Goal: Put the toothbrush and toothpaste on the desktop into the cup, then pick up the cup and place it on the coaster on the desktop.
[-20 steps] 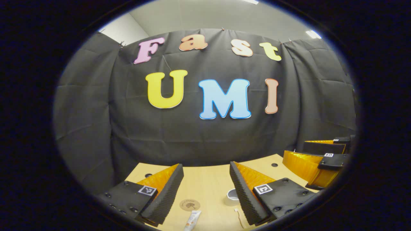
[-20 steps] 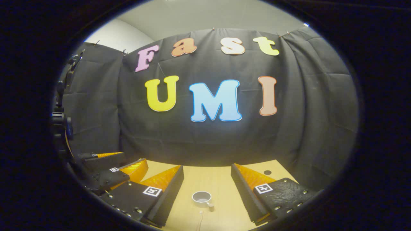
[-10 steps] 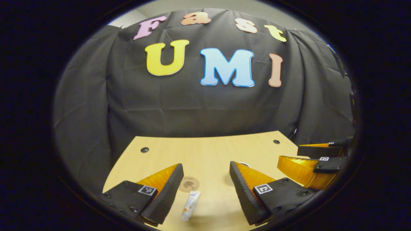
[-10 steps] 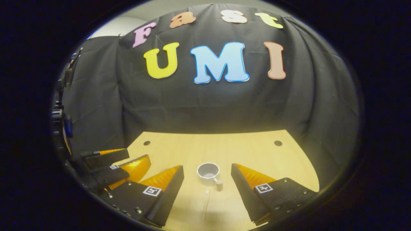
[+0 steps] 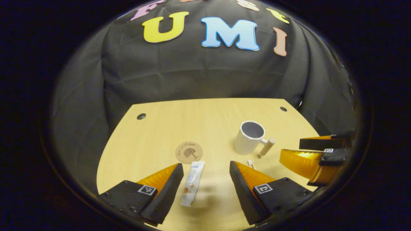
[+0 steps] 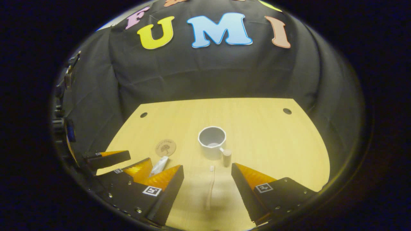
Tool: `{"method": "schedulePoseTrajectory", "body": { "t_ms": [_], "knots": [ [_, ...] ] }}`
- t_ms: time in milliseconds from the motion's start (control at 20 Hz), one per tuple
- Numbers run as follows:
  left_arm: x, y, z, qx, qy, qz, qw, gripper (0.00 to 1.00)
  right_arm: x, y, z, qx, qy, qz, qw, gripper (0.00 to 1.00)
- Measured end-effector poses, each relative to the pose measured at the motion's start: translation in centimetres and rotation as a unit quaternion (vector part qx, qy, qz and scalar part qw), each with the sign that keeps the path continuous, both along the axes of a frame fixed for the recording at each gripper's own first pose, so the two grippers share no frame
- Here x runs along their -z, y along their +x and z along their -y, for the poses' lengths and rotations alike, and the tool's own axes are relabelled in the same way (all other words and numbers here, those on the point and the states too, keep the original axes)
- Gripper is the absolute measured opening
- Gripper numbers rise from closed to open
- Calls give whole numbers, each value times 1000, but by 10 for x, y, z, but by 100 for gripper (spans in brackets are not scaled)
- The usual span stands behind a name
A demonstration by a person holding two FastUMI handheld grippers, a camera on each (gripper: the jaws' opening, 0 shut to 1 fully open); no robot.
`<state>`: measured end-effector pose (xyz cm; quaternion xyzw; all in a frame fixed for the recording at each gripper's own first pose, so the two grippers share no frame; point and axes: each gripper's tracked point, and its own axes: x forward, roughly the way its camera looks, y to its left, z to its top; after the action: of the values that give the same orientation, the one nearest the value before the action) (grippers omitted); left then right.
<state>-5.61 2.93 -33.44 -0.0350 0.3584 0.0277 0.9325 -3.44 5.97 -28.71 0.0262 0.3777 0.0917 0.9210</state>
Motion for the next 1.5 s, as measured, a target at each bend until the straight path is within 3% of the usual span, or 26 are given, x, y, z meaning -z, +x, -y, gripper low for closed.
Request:
{"method": "schedulePoseTrajectory", "body": {
  "t_ms": [650, 1250, 1450, 1500],
  "knots": [
    [108, -15, -18, -1, -6, -135, 991, 96, 94, -8, -2, 34, -12, -130, 991, 90],
    [151, -17, -31, 0, -9, -218, 976, 96, 150, -19, -4, 48, -42, -245, 967, 90],
    [152, -15, -28, 12, -7, -221, 975, 97, 158, -18, -2, 44, -63, -256, 964, 89],
    [151, -14, -28, 10, -9, -222, 975, 94, 159, -20, -1, 46, -69, -259, 962, 88]
  ]
}}
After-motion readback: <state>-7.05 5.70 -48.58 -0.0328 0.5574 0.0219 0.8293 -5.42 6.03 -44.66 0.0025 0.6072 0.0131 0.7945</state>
